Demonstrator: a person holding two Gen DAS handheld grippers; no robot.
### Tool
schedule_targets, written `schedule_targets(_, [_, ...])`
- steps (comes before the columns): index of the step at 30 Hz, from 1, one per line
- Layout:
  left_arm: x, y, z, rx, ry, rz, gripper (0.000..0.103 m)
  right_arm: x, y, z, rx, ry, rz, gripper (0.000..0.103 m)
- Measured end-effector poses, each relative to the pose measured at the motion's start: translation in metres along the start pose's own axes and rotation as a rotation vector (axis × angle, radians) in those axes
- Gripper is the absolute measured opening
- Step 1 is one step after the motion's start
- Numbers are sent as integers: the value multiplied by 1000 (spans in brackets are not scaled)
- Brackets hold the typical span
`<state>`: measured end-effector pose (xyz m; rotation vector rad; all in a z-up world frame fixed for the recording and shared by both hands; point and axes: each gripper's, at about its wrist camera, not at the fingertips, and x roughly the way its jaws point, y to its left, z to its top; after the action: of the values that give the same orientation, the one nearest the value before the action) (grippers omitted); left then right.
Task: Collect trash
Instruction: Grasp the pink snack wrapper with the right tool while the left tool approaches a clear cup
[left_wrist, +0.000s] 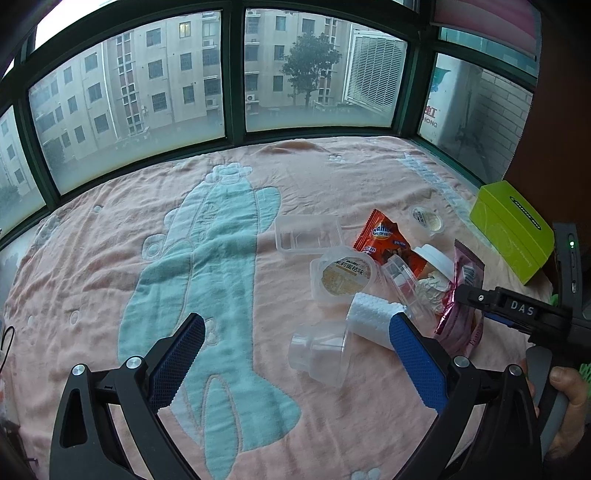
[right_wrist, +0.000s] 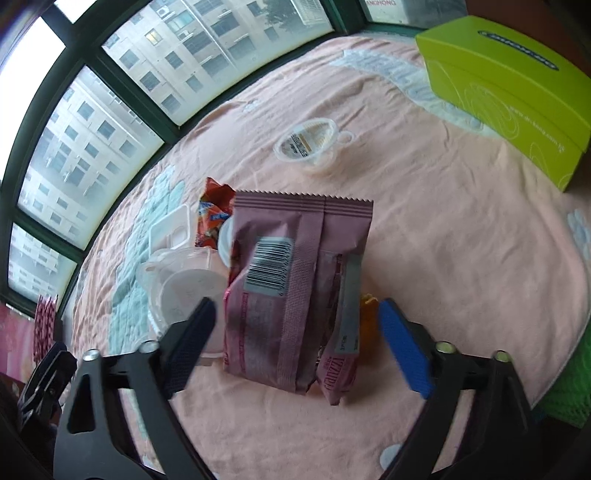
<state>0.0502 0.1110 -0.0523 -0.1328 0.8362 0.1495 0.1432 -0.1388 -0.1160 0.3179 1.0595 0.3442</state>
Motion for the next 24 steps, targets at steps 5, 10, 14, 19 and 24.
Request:
schedule_targets(5, [6, -8, 6, 6, 6, -31, 97, -1, -1, -4, -3, 5, 9, 67])
schedule_targets(10, [12, -23, 12, 37, 6, -62, 96, -10, -3, -7, -14, -11, 3, 55])
schedule_targets(14, [22, -38, 17, 69, 24, -102, 95, -14, -9, -11, -11, -10, -8, 50])
schedule_targets(19, [25, -46, 21, 74, 26, -116, 94, -19, -10, -13, 20, -17, 31, 68])
schedule_targets(24, [25, -36, 20, 52, 33, -103, 94, -16, 3, -9, -7, -35, 2, 79])
